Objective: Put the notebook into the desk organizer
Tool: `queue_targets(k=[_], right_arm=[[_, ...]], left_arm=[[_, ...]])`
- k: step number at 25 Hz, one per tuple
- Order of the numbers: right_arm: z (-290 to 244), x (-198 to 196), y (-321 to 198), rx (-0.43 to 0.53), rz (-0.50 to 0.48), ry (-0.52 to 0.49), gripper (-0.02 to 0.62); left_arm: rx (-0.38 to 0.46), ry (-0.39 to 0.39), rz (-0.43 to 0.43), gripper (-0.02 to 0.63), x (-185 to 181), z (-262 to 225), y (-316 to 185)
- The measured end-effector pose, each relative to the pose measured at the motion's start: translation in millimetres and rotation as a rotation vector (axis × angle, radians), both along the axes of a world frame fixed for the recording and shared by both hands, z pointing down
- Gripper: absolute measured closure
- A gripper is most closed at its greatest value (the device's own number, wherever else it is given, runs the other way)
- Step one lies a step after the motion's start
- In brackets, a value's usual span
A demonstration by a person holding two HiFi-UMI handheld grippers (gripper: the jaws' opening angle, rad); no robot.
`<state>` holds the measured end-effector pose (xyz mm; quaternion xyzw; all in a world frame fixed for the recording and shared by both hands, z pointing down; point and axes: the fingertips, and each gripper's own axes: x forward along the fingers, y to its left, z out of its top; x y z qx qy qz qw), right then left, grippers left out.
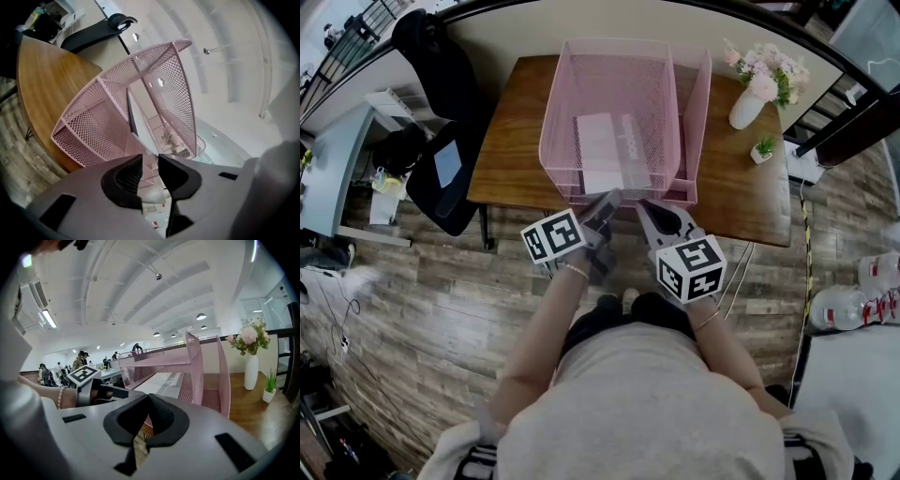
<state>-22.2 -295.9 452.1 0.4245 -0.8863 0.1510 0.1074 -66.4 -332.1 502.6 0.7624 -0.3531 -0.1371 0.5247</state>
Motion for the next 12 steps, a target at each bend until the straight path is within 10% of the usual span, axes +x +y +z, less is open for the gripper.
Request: queue_targets(k=[12], right_arm=[[1.3,-0.9,2.0,-0.007,-0.009,0.004,0.586]], left_arm=[[0.016,-0.024,-0.01,0.509,2.3,-2.5,-6.1]])
